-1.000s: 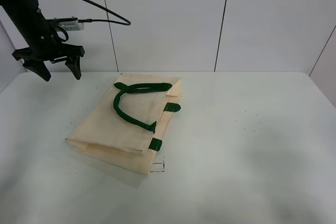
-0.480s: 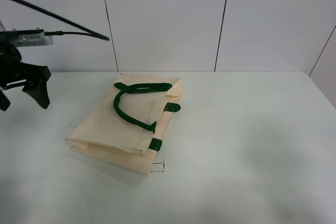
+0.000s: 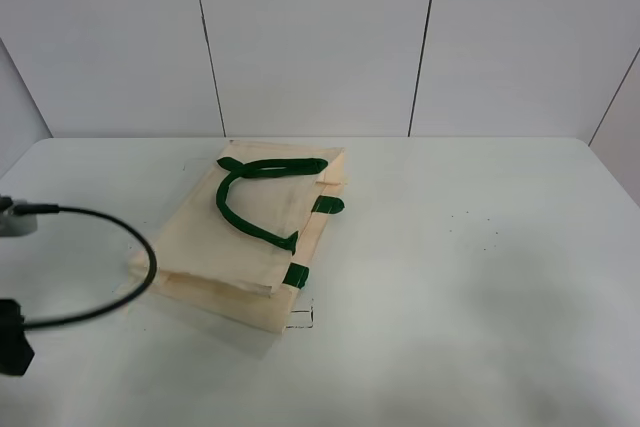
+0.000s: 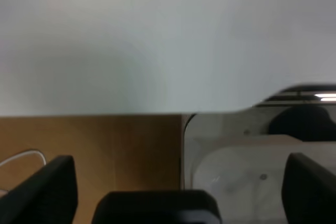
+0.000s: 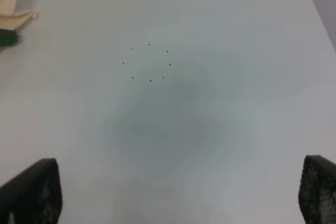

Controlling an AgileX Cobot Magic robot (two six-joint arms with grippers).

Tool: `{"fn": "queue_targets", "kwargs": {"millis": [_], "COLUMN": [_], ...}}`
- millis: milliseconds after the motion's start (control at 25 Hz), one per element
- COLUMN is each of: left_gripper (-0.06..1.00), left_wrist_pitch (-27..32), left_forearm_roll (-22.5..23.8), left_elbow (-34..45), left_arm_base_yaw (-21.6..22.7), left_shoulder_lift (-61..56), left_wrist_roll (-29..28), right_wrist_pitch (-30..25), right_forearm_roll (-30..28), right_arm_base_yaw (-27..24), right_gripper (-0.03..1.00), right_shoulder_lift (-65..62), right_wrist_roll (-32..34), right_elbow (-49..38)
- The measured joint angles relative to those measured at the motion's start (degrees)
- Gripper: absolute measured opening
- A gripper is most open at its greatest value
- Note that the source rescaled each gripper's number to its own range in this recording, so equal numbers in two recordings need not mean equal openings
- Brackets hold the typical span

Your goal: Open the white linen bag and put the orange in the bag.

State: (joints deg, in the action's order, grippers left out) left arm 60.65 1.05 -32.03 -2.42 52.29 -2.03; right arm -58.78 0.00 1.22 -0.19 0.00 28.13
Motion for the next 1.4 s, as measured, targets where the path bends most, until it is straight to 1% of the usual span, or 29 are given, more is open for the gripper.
{"fn": "queue_targets", "kwargs": {"millis": [120,400,680,840,920,1160,1400], "left_gripper": [0.98,0.98,0.98,0.98,0.98,0.98,0.98], "left_wrist_pitch": [0.3,0.1,0.1,0.1,0.1,0.1,0.1], "left_forearm_roll": [-0.2,0.0,0.0,0.0,0.0,0.0,0.0], "left_elbow": [3.3,3.6,3.7,3.7,3.7,3.7,3.7], "left_arm_base_yaw": [0.0,0.0,0.2,2.8,3.3,3.3,1.1], "left_shoulder_lift": [-8.3,-25.7,-37.5,-42.6,-44.9,-49.4,-51.4], "left_wrist_roll": [0.3,1.2,1.4,1.4,1.4,1.4,1.4], "right_wrist_pitch": [0.0,0.0,0.0,0.0,0.0,0.0,0.0], "right_forearm_roll": [0.0,0.0,0.0,0.0,0.0,0.0,0.0], "right_arm_base_yaw": [0.0,0.0,0.0,0.0,0.0,0.0,0.0], "right_gripper": [1.00,1.00,1.00,1.00,1.00,1.00,1.00], "right_shoulder_lift": [0.0,0.0,0.0,0.0,0.0,0.0,0.0], "right_wrist_roll": [0.0,0.0,0.0,0.0,0.0,0.0,0.0], "right_elbow": [0.0,0.0,0.0,0.0,0.0,0.0,0.0]}}
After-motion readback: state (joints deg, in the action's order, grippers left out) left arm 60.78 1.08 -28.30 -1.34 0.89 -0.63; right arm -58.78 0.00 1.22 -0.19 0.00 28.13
